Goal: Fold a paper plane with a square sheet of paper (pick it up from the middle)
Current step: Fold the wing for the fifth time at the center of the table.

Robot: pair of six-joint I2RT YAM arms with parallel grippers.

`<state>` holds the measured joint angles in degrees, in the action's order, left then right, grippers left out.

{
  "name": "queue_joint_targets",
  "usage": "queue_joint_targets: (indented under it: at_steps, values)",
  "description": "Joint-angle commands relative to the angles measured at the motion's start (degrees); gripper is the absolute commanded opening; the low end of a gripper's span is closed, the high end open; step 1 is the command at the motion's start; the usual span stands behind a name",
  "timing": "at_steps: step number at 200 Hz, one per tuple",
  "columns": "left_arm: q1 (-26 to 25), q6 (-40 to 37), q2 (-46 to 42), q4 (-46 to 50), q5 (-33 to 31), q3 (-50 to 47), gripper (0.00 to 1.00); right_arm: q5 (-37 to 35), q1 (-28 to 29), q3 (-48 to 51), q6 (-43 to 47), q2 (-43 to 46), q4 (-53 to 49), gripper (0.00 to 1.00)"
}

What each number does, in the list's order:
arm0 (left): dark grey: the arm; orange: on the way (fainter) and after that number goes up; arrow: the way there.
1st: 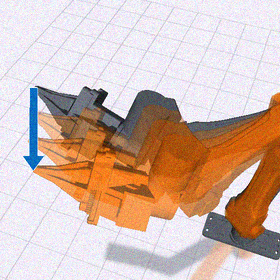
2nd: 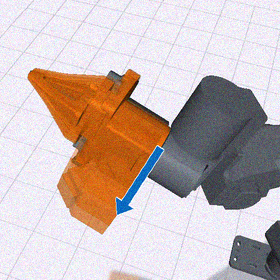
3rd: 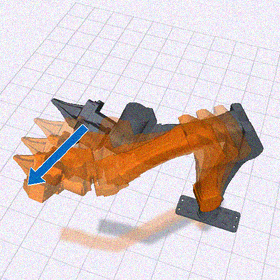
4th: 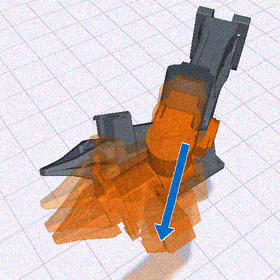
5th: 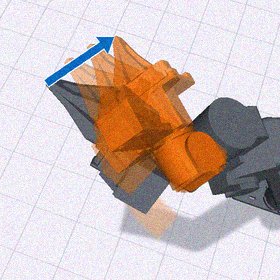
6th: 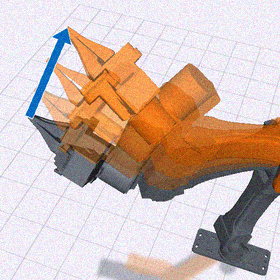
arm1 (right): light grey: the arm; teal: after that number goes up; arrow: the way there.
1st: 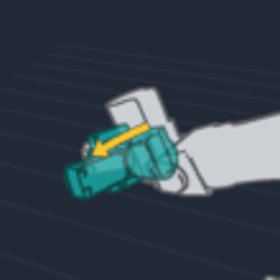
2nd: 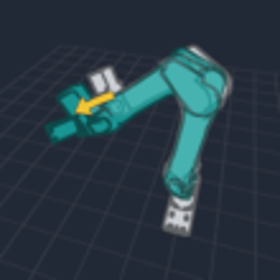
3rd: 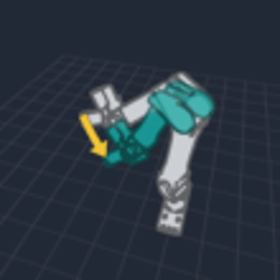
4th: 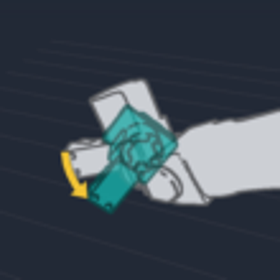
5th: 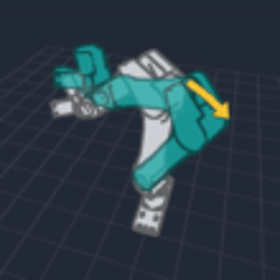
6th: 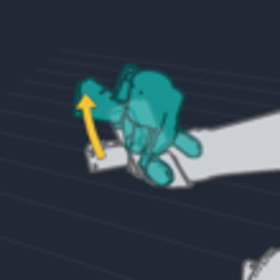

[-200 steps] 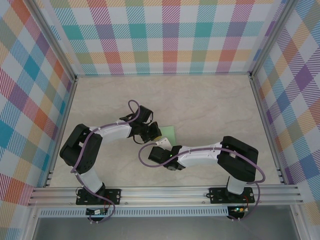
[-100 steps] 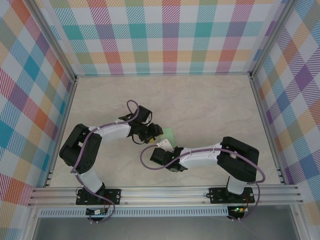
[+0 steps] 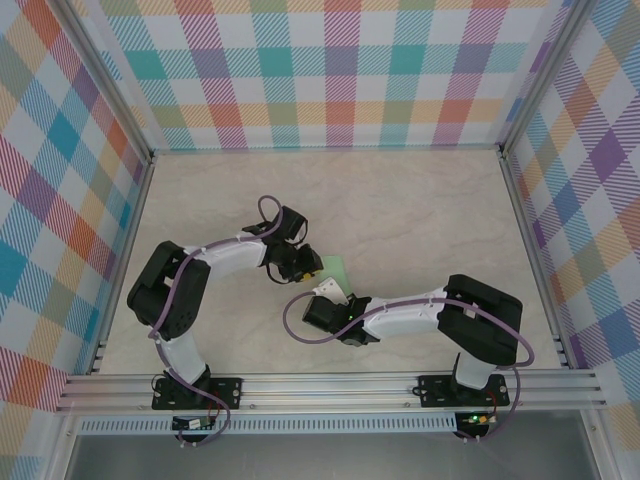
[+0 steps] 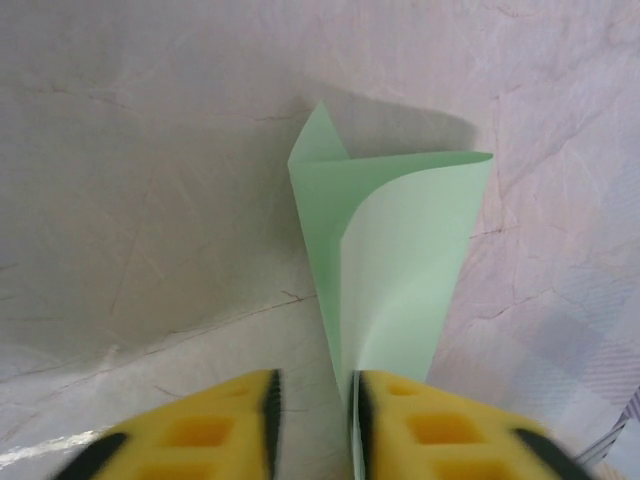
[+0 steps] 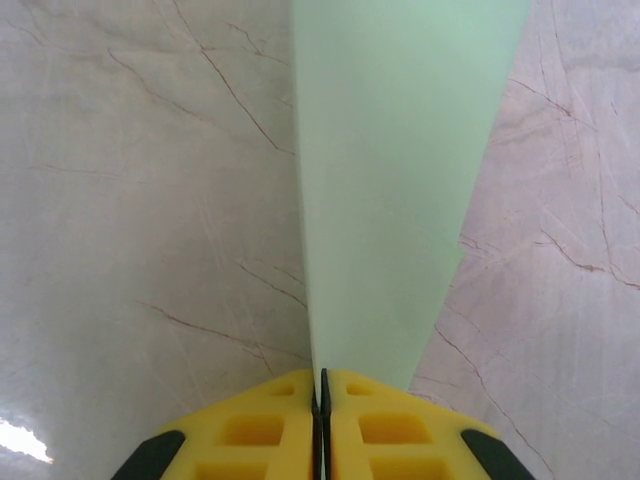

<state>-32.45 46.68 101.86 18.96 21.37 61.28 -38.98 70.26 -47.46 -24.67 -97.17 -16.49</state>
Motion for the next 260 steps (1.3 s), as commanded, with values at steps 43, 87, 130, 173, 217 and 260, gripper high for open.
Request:
queue_joint_targets:
  at_steps: [43, 87, 130, 173, 217, 260]
  values:
    - [0.81, -1.23, 1.15, 4.67, -1.58, 2.87, 0.0, 0.07, 0.4, 1.59, -1.17, 2.39, 0.49, 0.17]
    - [1.22, -1.37, 1.1, 5.38, -1.7, 3.5, 0.0, 0.05, 0.4, 2.67, -1.51, 3.13, 0.23, 0.21]
    - [1.39, -1.52, 1.41, 5.38, -0.95, 3.72, 0.0, 0.55, 0.37, 2.54, -1.31, 3.17, 0.72, 0.18]
    - [1.42, -1.54, 0.35, 5.38, -1.55, 2.82, 0.04, 4.11, -0.58, 2.65, -1.18, 3.54, 2.0, 0.09]
    - [2.6, -1.94, -3.61, 7.8, -6.11, 2.1, 0.4, 17.22, -4.38, 5.56, 2.25, 7.94, 7.63, 0.07]
    - [3.62, -2.64, -10.24, 11.7, -13.23, 1.23, 0.69, 32.27, -10.52, 8.06, 3.1, 11.31, 13.31, 0.06]
